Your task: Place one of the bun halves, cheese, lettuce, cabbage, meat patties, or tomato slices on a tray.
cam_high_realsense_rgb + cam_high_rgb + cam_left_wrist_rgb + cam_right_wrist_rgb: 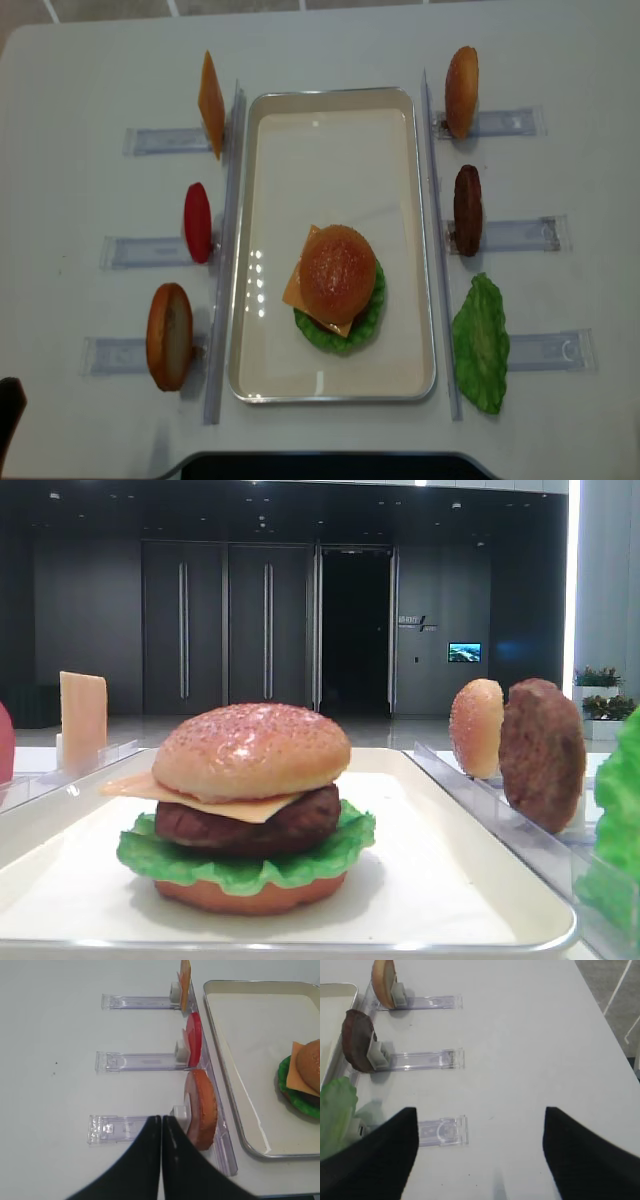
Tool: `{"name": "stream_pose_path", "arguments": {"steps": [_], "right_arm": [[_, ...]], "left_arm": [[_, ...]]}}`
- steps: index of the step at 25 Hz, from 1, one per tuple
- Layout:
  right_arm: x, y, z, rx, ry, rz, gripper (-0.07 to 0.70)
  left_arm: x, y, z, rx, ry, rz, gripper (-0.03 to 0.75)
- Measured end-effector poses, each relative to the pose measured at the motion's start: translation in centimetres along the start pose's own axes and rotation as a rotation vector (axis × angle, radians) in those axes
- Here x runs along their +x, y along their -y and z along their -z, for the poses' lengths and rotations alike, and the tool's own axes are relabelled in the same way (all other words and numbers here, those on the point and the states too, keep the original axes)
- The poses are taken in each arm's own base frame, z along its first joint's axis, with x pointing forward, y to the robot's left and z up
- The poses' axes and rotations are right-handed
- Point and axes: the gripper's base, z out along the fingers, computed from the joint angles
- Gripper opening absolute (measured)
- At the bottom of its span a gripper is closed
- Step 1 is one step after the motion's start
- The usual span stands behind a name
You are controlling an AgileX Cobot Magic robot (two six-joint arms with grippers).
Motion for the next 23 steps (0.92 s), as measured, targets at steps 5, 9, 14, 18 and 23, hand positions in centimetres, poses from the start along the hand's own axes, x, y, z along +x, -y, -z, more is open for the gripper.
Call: {"name": "stream_pose_path", "arguments": {"steps": [5, 9, 14, 18, 23], "right_arm": [[-0.01, 0.00, 0.00, -0.001, 0.001, 0.001, 0.524], [-0.01, 0.00, 0.00, -0.001, 0.001, 0.000, 0.524], [0.01, 0.00, -0.02, -0.001, 0.000, -0.020, 0.524], [0.01, 0.01, -0.02, 0.000, 0.000, -0.026, 0.524], [0.01, 0.02, -0.02, 0.001, 0.000, -0.026, 0.524]], "left_arm": [[0.00, 0.00, 0.00, 0.000, 0.000, 0.000, -0.001], [0.00, 0.00, 0.00, 0.000, 0.000, 0.000, -0.001], [0.00, 0.00, 0.00, 0.000, 0.000, 0.000, -0.001], [0.00, 0.00, 0.00, 0.000, 0.000, 0.000, -0.001], [0.00, 0.00, 0.00, 0.000, 0.000, 0.000, -0.001]]}}
